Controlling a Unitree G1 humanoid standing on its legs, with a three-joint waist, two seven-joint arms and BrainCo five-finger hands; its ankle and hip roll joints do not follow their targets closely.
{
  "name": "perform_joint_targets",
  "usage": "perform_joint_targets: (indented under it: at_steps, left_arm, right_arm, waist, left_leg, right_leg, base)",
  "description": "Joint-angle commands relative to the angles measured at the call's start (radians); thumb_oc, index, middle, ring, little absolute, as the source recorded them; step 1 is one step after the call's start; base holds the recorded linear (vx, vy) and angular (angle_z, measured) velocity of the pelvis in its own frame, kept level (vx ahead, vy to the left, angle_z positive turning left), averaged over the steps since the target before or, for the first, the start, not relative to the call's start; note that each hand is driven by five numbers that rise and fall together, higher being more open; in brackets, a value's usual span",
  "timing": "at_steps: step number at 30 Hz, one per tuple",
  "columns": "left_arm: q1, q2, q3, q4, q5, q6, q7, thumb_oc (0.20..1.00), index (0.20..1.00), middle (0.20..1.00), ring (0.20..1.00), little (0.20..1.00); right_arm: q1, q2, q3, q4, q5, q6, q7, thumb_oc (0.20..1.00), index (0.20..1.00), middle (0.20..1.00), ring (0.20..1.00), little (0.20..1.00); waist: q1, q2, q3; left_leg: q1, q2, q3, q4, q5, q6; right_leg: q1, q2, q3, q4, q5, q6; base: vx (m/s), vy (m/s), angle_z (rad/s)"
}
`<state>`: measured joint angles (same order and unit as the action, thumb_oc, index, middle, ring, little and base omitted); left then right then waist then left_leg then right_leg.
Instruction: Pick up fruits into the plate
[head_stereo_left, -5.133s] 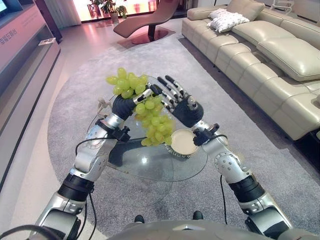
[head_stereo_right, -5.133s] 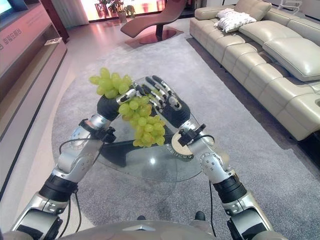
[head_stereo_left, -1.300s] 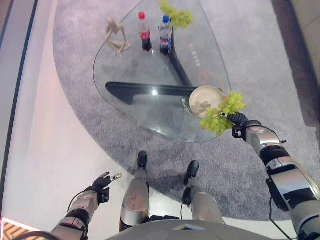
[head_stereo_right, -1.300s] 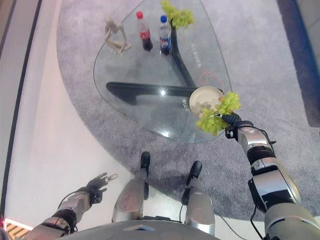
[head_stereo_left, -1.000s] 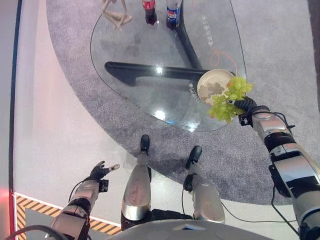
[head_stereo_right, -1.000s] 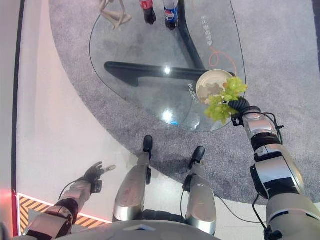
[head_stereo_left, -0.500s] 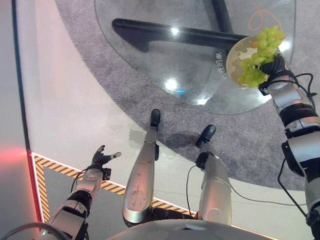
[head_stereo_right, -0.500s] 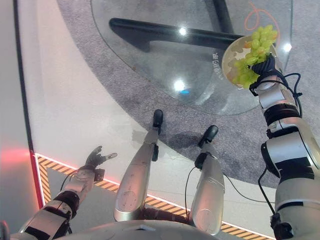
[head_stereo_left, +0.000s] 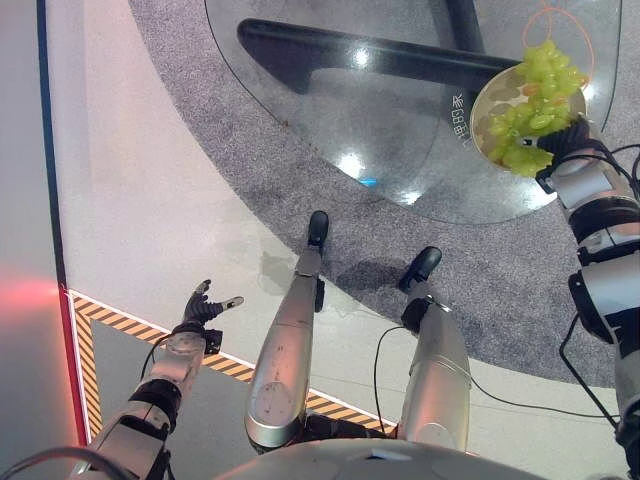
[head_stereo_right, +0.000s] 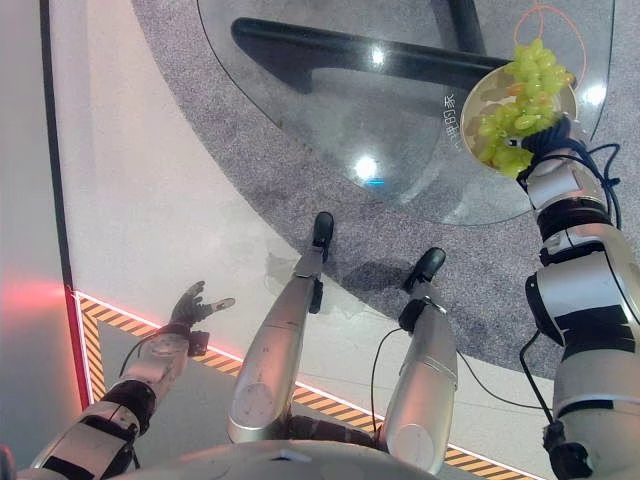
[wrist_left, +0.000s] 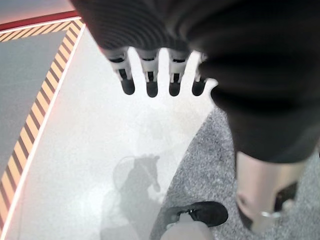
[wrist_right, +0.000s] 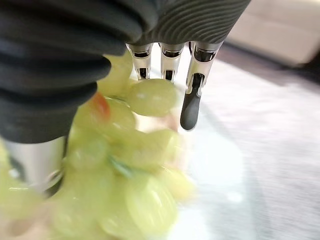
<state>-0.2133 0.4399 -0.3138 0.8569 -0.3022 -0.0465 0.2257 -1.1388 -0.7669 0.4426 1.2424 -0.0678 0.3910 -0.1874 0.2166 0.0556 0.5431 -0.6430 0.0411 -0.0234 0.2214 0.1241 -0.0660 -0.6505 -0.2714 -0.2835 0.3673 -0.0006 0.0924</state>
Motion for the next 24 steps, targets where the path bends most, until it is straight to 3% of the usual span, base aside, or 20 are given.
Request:
perform_joint_targets:
  at_steps: [1, 3, 6, 7, 9, 12, 16, 20, 21, 24]
  left_arm:
    - [0.104, 0.007, -0.027, -0.014, 0.000, 0.011, -0.002, 1.000, 1.000, 1.000, 1.000, 1.000]
    - [0.107, 0.007, -0.026, -0.011, -0.004, 0.012, 0.002, 1.000, 1.000, 1.000, 1.000, 1.000]
    - [0.114, 0.004, -0.013, 0.007, -0.003, 0.003, 0.018, 1.000, 1.000, 1.000, 1.000, 1.000]
    - [0.102, 0.003, -0.004, 0.015, -0.001, -0.001, 0.027, 1.000, 1.000, 1.000, 1.000, 1.000]
    - [0.094, -0.005, 0.008, 0.041, 0.009, -0.009, 0.042, 1.000, 1.000, 1.000, 1.000, 1.000]
    - [0.078, -0.013, 0.023, 0.071, 0.024, -0.016, 0.053, 1.000, 1.000, 1.000, 1.000, 1.000]
    - [0.030, -0.019, 0.042, 0.130, 0.088, -0.029, 0.071, 1.000, 1.000, 1.000, 1.000, 1.000]
    - [-0.003, -0.021, 0.027, 0.166, 0.190, -0.045, 0.092, 1.000, 1.000, 1.000, 1.000, 1.000]
    - [-0.008, -0.023, 0.010, 0.186, 0.219, -0.042, 0.096, 1.000, 1.000, 1.000, 1.000, 1.000]
    - [0.012, -0.040, 0.006, 0.222, 0.240, -0.054, 0.101, 1.000, 1.000, 1.000, 1.000, 1.000]
  right_arm:
    - [0.022, -0.103, 0.032, 0.023, -0.036, 0.014, -0.107, 1.000, 1.000, 1.000, 1.000, 1.000]
    - [0.023, -0.106, 0.023, 0.010, -0.021, -0.017, -0.181, 1.000, 1.000, 1.000, 1.000, 1.000]
    - [0.053, -0.102, -0.010, -0.043, -0.026, -0.144, -0.329, 1.000, 1.000, 1.000, 1.000, 1.000]
    - [0.055, -0.097, -0.022, -0.066, -0.022, -0.185, -0.369, 1.000, 1.000, 1.000, 1.000, 1.000]
    - [0.101, -0.074, -0.049, -0.134, -0.013, -0.229, -0.396, 1.000, 1.000, 1.000, 1.000, 1.000]
    - [0.193, -0.036, -0.076, -0.206, -0.014, -0.285, -0.412, 1.000, 1.000, 1.000, 1.000, 1.000]
    - [0.408, 0.064, -0.118, -0.290, -0.042, -0.418, -0.385, 1.000, 1.000, 1.000, 1.000, 1.000]
    - [0.510, 0.130, -0.115, -0.284, -0.034, -0.449, -0.353, 1.000, 1.000, 1.000, 1.000, 1.000]
    - [0.603, 0.182, -0.110, -0.278, -0.035, -0.459, -0.339, 1.000, 1.000, 1.000, 1.000, 1.000]
    - [0.732, 0.242, -0.130, -0.256, -0.018, -0.479, -0.322, 1.000, 1.000, 1.000, 1.000, 1.000]
  waist:
    - [0.003, 0.091, -0.023]
    - [-0.001, 0.090, -0.023]
    - [-0.013, 0.082, -0.023]
    - [-0.017, 0.079, -0.023]
    - [-0.031, 0.066, -0.023]
    - [-0.052, 0.045, -0.023]
    - [-0.094, 0.006, -0.023]
    - [-0.117, -0.014, -0.023]
    - [-0.132, -0.028, -0.043]
    - [-0.150, -0.044, -0.107]
  left_leg:
    - [-0.012, -0.086, 0.032, 0.089, -0.167, 0.054]
    - [0.003, -0.085, 0.035, 0.077, -0.166, 0.054]
    - [0.040, -0.080, 0.040, 0.058, -0.167, 0.052]
    - [0.029, -0.077, 0.046, 0.043, -0.133, 0.055]
    - [0.060, -0.073, 0.053, 0.029, -0.135, 0.051]
    - [0.110, -0.068, 0.060, 0.005, -0.137, 0.048]
    - [0.252, -0.042, 0.085, -0.058, -0.144, 0.038]
    - [0.359, -0.016, 0.102, -0.110, -0.143, 0.026]
    - [0.436, -0.002, 0.108, -0.148, -0.145, 0.018]
    - [0.498, 0.015, 0.119, -0.192, -0.139, 0.010]
  right_leg:
    - [0.006, 0.080, -0.017, 0.094, -0.134, -0.034]
    - [0.016, 0.086, -0.015, 0.085, -0.131, -0.032]
    - [0.045, 0.098, -0.011, 0.069, -0.127, -0.027]
    - [0.037, 0.103, -0.023, 0.043, -0.090, -0.035]
    - [0.065, 0.110, -0.018, 0.023, -0.086, -0.031]
    - [0.108, 0.121, -0.008, -0.008, -0.080, -0.026]
    - [0.241, 0.121, 0.005, -0.080, -0.067, -0.009]
    - [0.352, 0.116, 0.015, -0.142, -0.050, 0.003]
    - [0.432, 0.112, 0.022, -0.182, -0.045, 0.012]
    - [0.498, 0.106, 0.016, -0.230, -0.034, 0.023]
  base:
    - [-0.03, 0.034, 0.00]
    - [-0.03, 0.034, 0.01]
    - [-0.05, 0.038, 0.00]
    - [-0.11, 0.064, -0.01]
    - [-0.09, 0.060, -0.01]
    - [-0.05, 0.039, -0.02]
    - [-0.06, 0.031, -0.06]
    - [-0.01, 0.015, -0.14]
    - [0.06, 0.004, -0.20]
    - [0.09, 0.003, -0.20]
